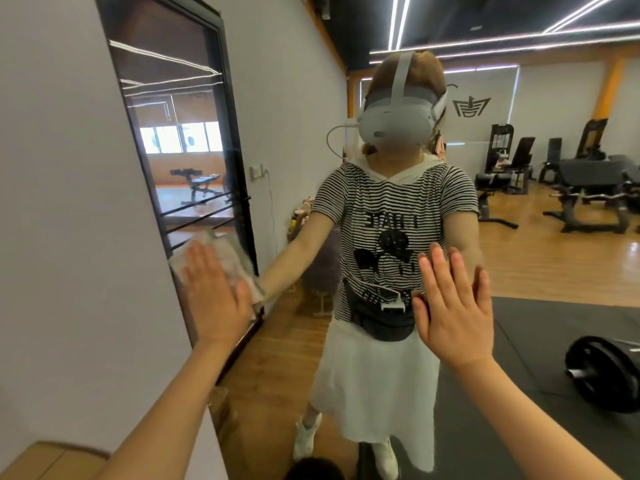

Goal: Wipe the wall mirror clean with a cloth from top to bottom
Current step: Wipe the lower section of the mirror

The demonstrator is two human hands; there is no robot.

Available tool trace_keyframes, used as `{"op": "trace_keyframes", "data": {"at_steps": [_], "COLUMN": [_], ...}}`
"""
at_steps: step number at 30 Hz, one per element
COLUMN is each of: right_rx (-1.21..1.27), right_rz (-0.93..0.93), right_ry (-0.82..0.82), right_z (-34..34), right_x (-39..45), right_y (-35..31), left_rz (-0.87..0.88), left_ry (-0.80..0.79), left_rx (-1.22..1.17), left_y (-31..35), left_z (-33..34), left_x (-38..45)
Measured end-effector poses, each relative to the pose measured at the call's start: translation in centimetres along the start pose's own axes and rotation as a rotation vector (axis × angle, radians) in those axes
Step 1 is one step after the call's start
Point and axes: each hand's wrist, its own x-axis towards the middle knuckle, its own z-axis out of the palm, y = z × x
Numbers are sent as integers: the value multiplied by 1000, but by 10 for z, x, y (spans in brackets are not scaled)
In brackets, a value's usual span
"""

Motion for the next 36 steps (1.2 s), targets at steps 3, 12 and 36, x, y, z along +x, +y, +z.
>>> {"op": "trace_keyframes", "data": {"at_steps": [3,12,36], "right_rx": [8,-22,115], "right_rz": [1,4,13], "right_ry": [9,26,-141], "right_z": [1,0,-25], "right_x": [-1,0,7], "right_y": [0,-1,2], "left_rz": [-158,-123,334], "left_ry": [1,102,137], "left_rx": [-49,-167,-5], "left_y": [-12,82,120], "left_z": [1,18,37], "left_x": [0,-18,-43]}}
